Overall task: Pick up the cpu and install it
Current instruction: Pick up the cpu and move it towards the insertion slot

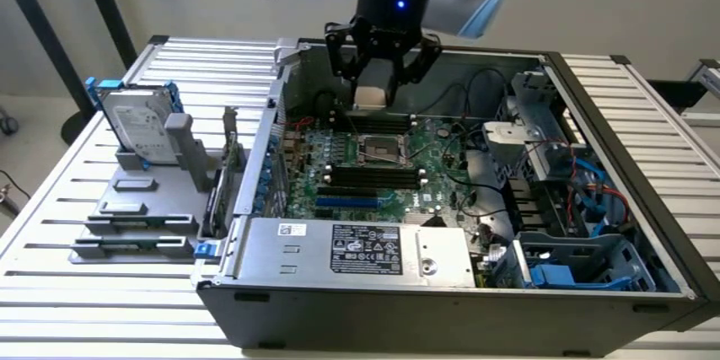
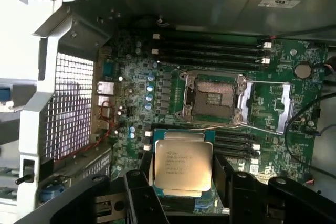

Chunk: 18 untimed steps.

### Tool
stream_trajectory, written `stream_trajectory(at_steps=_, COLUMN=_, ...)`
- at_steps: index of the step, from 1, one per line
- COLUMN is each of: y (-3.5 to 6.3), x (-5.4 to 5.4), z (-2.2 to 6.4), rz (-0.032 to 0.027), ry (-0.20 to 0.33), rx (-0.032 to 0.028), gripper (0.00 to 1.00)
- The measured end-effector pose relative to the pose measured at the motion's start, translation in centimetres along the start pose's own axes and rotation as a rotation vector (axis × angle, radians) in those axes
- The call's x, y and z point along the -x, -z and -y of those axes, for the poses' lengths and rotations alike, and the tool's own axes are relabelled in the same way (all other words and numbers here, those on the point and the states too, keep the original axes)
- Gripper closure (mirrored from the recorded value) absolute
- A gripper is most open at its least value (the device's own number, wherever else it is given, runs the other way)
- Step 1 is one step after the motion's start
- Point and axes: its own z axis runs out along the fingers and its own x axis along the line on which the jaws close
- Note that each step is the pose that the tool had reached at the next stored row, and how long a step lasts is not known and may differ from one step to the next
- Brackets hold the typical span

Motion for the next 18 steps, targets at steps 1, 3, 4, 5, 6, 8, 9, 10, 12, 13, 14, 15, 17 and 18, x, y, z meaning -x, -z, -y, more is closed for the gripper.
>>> stream_trajectory(at_steps=1, y=-0.15, x=0.2, z=-0.15, rz=0.0, ry=0.0, rx=0.0, gripper=0.45)
stream_trajectory(at_steps=3, y=-0.43, x=0.5, z=-0.38, rz=0.0, ry=-0.001, rx=0.0001, gripper=0.45)
stream_trajectory(at_steps=4, y=-0.56, x=0.7, z=-0.47, rz=0.0, ry=-0.002, rx=0.0001, gripper=0.45)
stream_trajectory(at_steps=5, y=-0.68, x=0.9, z=-0.53, rz=0.0001, ry=-0.003, rx=0.0002, gripper=0.45)
stream_trajectory(at_steps=6, y=-0.79, x=1.1, z=-0.59, rz=0.0001, ry=-0.004, rx=0.0003, gripper=0.45)
stream_trajectory(at_steps=8, y=-1.02, x=1.4, z=-0.7, rz=0.0002, ry=-0.007, rx=0.0006, gripper=0.45)
stream_trajectory(at_steps=9, y=-1.15, x=1.6, z=-0.76, rz=0.0002, ry=-0.009, rx=0.0009, gripper=0.45)
stream_trajectory(at_steps=10, y=-1.28, x=1.8, z=-0.82, rz=0.0003, ry=-0.01, rx=0.001, gripper=0.45)
stream_trajectory(at_steps=12, y=-1.53, x=2.2, z=-0.96, rz=0.0004, ry=-0.012, rx=0.0013, gripper=0.45)
stream_trajectory(at_steps=13, y=-1.67, x=2.3, z=-1.07, rz=0.0004, ry=-0.013, rx=0.0014, gripper=0.45)
stream_trajectory(at_steps=14, y=-1.79, x=2.5, z=-1.19, rz=0.0004, ry=-0.014, rx=0.0013, gripper=0.45)
stream_trajectory(at_steps=15, y=-1.92, x=2.6, z=-1.32, rz=0.0004, ry=-0.014, rx=0.0014, gripper=0.45)
stream_trajectory(at_steps=17, y=-2.12, x=2.9, z=-1.55, rz=0.0004, ry=-0.016, rx=0.0016, gripper=0.45)
stream_trajectory(at_steps=18, y=-2.22, x=3.0, z=-1.64, rz=0.0005, ry=-0.017, rx=0.0017, gripper=0.45)
